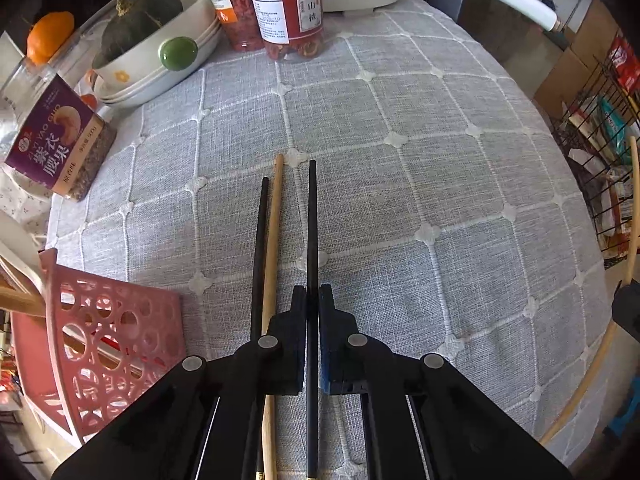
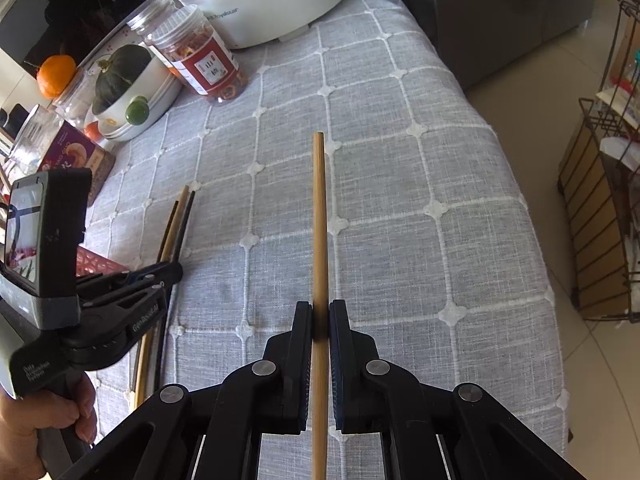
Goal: Organize utensils
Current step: 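Grasp a black gold-tipped chopstick with the left tool and lift it, then insert the black chopstick into the basket and open the left tool while the right tool brings its chopstick, then insert the wooden chopstick into the basket and open the right tool, then grasp the last loose wooden chopstick with the right tool, then grasp the last black chopstick with the left tool and lift it, then insert the black chopstick into the basket and open the left tool while the right tool carries its chopstick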
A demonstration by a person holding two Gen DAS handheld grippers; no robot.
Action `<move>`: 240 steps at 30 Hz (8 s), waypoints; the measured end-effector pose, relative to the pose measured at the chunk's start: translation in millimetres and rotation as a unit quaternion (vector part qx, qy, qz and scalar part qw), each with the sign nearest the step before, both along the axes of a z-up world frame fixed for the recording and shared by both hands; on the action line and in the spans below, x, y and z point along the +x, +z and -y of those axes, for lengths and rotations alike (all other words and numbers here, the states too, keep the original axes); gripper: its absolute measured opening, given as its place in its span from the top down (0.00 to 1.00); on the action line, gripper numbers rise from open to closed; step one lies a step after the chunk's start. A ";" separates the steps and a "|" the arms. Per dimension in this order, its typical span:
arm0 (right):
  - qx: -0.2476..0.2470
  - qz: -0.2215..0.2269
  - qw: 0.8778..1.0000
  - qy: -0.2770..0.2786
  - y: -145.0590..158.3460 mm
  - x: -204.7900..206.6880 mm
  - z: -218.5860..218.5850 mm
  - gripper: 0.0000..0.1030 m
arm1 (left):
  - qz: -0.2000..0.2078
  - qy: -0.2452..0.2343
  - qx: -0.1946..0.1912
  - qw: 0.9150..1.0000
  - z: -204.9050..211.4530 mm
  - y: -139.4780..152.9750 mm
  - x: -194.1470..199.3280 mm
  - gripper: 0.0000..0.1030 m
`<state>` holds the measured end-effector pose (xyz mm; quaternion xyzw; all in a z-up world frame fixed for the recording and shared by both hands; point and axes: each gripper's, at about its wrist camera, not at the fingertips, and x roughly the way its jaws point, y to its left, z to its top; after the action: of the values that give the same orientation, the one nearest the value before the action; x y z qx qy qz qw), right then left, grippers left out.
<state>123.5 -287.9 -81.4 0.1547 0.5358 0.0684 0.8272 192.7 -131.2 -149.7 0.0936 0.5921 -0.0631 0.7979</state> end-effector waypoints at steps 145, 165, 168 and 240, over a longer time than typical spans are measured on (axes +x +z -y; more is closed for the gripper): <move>-0.153 -0.028 0.986 0.054 -69.7 64.1 -161.2 0.71 | 0.078 0.030 -0.125 0.989 -179.2 85.5 -106.9 0.19; -0.034 -0.011 0.999 -0.022 -14.3 -8.3 -2.1 0.95 | 0.045 -0.082 -0.034 0.995 -11.4 48.4 -71.9 0.54; -0.018 -0.005 1.000 -0.024 -11.2 -10.5 7.3 0.95 | 0.047 -0.055 -0.018 0.997 -5.9 32.3 -39.0 0.56; 0.065 0.327 0.943 0.001 110.9 -37.7 -145.7 0.95 | 0.269 0.093 -0.182 0.941 -206.1 131.6 -55.9 0.91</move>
<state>85.8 -142.2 29.5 0.1762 0.2300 0.1509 0.9451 136.9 75.0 -18.1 -0.0957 0.3403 -0.0677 0.9330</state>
